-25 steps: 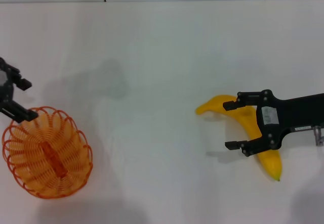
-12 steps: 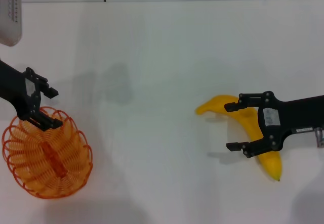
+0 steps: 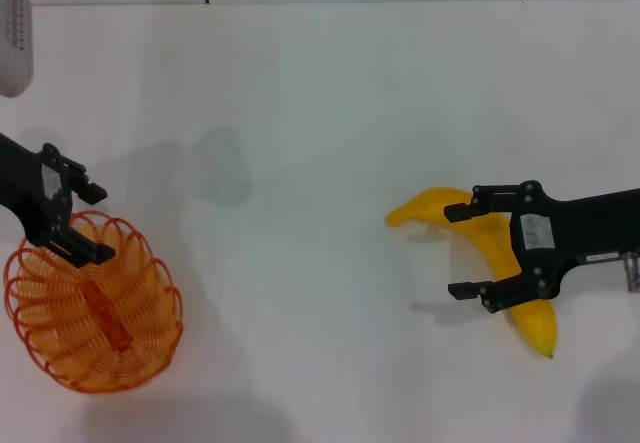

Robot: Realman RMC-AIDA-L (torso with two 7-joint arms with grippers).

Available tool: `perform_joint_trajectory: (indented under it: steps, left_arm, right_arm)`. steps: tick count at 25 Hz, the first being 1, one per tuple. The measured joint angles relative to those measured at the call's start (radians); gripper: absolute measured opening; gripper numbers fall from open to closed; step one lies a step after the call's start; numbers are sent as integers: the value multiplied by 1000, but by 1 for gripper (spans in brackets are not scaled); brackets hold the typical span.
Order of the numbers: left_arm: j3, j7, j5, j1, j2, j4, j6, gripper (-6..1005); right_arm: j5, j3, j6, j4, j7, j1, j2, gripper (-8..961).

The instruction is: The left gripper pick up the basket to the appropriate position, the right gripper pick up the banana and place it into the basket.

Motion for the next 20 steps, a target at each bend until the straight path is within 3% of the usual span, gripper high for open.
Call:
perform_joint_trajectory:
  steps: [15, 20]
  left_arm:
    - [20, -31, 61, -15, -31, -1, -26, 785]
    - [41, -57, 61, -15, -32, -1, -41, 692]
  right_arm:
    - [0, 0, -1, 0, 0, 3, 0, 890]
    - [3, 0, 0, 0, 0, 2, 0, 891]
